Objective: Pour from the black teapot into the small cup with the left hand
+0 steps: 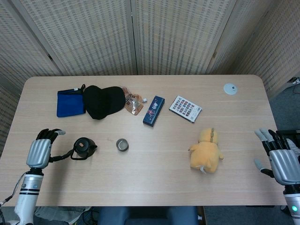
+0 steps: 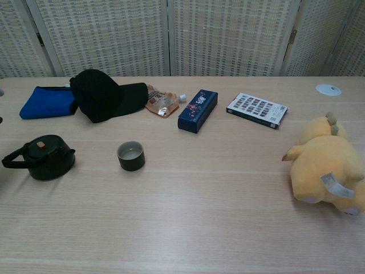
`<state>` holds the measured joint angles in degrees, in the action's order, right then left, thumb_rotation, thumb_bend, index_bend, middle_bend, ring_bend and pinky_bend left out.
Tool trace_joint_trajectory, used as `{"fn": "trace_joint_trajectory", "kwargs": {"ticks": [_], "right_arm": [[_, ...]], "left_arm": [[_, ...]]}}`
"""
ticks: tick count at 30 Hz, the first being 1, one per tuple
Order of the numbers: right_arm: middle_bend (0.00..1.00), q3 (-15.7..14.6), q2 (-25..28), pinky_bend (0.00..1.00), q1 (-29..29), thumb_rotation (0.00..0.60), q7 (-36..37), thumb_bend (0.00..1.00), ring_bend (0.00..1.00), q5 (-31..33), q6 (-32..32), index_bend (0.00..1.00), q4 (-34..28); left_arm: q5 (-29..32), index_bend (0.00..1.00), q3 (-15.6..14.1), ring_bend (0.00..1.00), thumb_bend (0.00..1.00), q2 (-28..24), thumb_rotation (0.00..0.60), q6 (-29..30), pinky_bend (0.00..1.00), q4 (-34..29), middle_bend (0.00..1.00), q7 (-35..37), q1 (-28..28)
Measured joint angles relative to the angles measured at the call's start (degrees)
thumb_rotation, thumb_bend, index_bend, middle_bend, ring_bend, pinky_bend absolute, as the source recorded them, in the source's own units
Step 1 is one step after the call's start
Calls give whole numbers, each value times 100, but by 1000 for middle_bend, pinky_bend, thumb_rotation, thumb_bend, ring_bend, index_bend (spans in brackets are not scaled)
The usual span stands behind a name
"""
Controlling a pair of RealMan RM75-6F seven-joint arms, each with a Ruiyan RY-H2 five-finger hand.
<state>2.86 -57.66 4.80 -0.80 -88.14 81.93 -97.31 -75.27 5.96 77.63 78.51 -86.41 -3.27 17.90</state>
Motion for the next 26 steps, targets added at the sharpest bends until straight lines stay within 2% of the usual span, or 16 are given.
{"fn": "trace_joint_trajectory", "kwargs": {"ticks": [5,11,19,26], "right_arm": [[49,-74,-125,11,34,600,10,289,0,-214,25,0,76],[52,-127,-205,11,39,600,5,290,0,-331,98,0,103],[57,-166,-221,10,41,600,37,289,0,-415,157,0,97],[57,-184,-228,11,23,600,56,290,0,-425,204,0,116]], "left_arm": [[13,260,-131,217,175,-274,396,331,107,-608,230,-355,-321],[-345,261,-306,217,175,-386,398,758,104,-941,230,-500,-609],[-813,262,-465,217,175,-288,413,1077,89,-1022,230,-672,-836],[-897,263,-471,217,175,-261,415,1064,87,-1046,230,-725,-911]]}}
